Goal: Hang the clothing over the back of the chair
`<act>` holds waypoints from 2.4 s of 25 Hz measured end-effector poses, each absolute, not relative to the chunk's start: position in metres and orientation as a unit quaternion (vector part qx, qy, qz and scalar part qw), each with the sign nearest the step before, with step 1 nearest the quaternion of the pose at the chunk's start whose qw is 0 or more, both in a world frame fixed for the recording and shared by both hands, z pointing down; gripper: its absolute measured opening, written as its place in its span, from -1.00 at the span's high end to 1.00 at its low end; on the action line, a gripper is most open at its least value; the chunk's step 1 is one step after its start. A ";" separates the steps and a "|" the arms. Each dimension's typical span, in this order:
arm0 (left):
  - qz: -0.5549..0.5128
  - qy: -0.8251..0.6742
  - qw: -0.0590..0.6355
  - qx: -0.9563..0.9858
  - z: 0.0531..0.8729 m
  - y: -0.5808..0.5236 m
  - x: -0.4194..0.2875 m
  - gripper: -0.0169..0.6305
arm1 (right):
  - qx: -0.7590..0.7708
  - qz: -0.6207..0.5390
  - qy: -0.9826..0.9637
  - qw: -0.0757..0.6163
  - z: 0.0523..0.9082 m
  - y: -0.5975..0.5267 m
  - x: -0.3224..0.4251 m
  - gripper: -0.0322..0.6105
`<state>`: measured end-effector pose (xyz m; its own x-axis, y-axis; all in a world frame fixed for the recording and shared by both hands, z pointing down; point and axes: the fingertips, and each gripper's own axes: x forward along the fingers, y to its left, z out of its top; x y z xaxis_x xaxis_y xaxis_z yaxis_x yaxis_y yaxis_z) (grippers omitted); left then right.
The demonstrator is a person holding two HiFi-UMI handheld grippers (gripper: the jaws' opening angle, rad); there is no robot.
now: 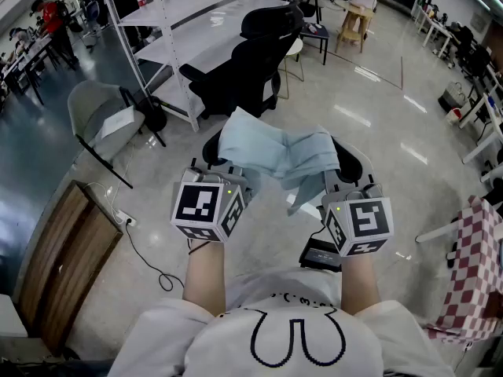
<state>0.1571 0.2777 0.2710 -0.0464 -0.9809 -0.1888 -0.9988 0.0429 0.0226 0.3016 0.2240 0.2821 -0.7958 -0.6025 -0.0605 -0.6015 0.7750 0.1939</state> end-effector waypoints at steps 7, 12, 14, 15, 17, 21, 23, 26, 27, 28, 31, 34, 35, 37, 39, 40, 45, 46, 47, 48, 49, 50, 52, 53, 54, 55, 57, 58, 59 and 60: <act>0.073 0.730 0.056 -0.678 0.279 0.255 0.175 0.83 | 0.314 -0.100 -0.944 -0.006 0.289 0.195 0.323 0.80; 0.072 0.738 0.049 -0.669 0.286 0.244 0.177 0.83 | 0.286 -0.108 -0.952 -0.015 0.291 0.184 0.319 0.80; 0.071 0.740 0.047 -0.667 0.287 0.238 0.174 0.83 | 0.276 -0.108 -0.955 -0.012 0.294 0.180 0.313 0.80; 0.071 0.741 0.047 -0.666 0.288 0.235 0.173 0.83 | 0.272 -0.106 -0.956 -0.011 0.295 0.177 0.310 0.80; 0.069 0.742 0.046 -0.666 0.288 0.229 0.168 0.83 | 0.265 -0.102 -0.959 -0.014 0.296 0.172 0.304 0.80; 0.067 0.738 0.054 -0.669 0.283 0.212 0.151 0.83 | 0.266 -0.106 -0.958 -0.027 0.292 0.157 0.290 0.80; 0.065 0.737 0.055 -0.670 0.284 0.200 0.139 0.83 | 0.269 -0.108 -0.957 -0.028 0.294 0.147 0.279 0.80; 0.068 0.737 0.050 -0.670 0.286 0.179 0.115 0.83 | 0.273 -0.105 -0.956 -0.025 0.297 0.125 0.260 0.80; 0.069 0.736 0.050 -0.671 0.285 0.171 0.108 0.83 | 0.275 -0.104 -0.955 -0.025 0.297 0.117 0.254 0.79; 0.069 0.735 0.051 -0.673 0.284 0.162 0.100 0.83 | 0.277 -0.104 -0.955 -0.025 0.297 0.109 0.248 0.80; 0.068 0.732 0.052 -0.676 0.282 0.135 0.077 0.83 | 0.281 -0.103 -0.954 -0.025 0.297 0.081 0.229 0.80; 0.069 0.729 0.051 -0.679 0.279 0.107 0.051 0.83 | 0.289 -0.098 -0.952 -0.023 0.295 0.054 0.207 0.80; 0.068 0.728 0.051 -0.681 0.278 0.098 0.043 0.83 | 0.291 -0.097 -0.952 -0.022 0.295 0.045 0.198 0.80; 0.065 0.723 0.052 -0.685 0.276 0.080 0.025 0.83 | 0.297 -0.095 -0.950 -0.021 0.293 0.028 0.182 0.80; 0.064 0.718 0.053 -0.691 0.274 0.062 0.008 0.83 | 0.305 -0.092 -0.947 -0.024 0.292 0.011 0.166 0.79; 0.063 0.715 0.054 -0.695 0.272 0.053 -0.001 0.83 | 0.309 -0.090 -0.946 -0.025 0.292 0.003 0.158 0.79; 0.062 0.697 0.059 -0.712 0.267 0.010 -0.040 0.83 | 0.329 -0.089 -0.940 -0.028 0.290 -0.035 0.118 0.79; 0.061 0.693 0.061 -0.716 0.266 0.001 -0.047 0.83 | 0.334 -0.090 -0.938 -0.029 0.288 -0.042 0.111 0.79; 0.061 0.689 0.062 -0.720 0.264 -0.007 -0.053 0.83 | 0.338 -0.092 -0.936 -0.029 0.286 -0.049 0.105 0.79; 0.060 0.685 0.064 -0.723 0.262 -0.015 -0.059 0.83 | 0.343 -0.095 -0.934 -0.030 0.284 -0.055 0.100 0.79; 0.059 0.681 0.066 -0.727 0.260 -0.022 -0.065 0.83 | 0.348 -0.098 -0.932 -0.030 0.281 -0.061 0.095 0.79; 0.059 0.678 0.069 -0.730 0.259 -0.028 -0.070 0.83 | 0.352 -0.101 -0.930 -0.031 0.279 -0.065 0.092 0.79; 0.057 0.671 0.074 -0.736 0.255 -0.039 -0.078 0.83 | 0.357 -0.109 -0.927 -0.029 0.275 -0.075 0.086 0.79; 0.055 0.666 0.074 -0.740 0.254 -0.046 -0.081 0.83 | 0.358 -0.112 -0.927 -0.027 0.273 -0.080 0.084 0.79; 0.053 0.661 0.072 -0.745 0.253 -0.052 -0.085 0.83 | 0.357 -0.114 -0.927 -0.024 0.272 -0.085 0.082 0.79; 0.051 0.656 0.070 -0.750 0.251 -0.059 -0.089 0.83 | 0.355 -0.113 -0.928 -0.019 0.271 -0.091 0.080 0.79; 0.047 0.647 0.066 -0.758 0.248 -0.074 -0.100 0.83 | 0.350 -0.104 -0.931 -0.009 0.273 -0.105 0.077 0.79; 0.045 0.644 0.067 -0.761 0.245 -0.081 -0.105 0.83 | 0.350 -0.099 -0.931 -0.004 0.274 -0.113 0.075 0.79; 0.042 0.641 0.068 -0.763 0.243 -0.088 -0.110 0.83 | 0.352 -0.095 -0.931 0.002 0.275 -0.120 0.074 0.79; 0.039 0.639 0.071 -0.765 0.239 -0.094 -0.114 0.83 | 0.354 -0.095 -0.930 0.007 0.274 -0.127 0.073 0.79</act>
<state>-0.1140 -0.0944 0.2394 0.1806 -0.9721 -0.1500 -0.9831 -0.1737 -0.0580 0.0728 -0.1275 0.2740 -0.7489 -0.6605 -0.0541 -0.6579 0.7311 0.1810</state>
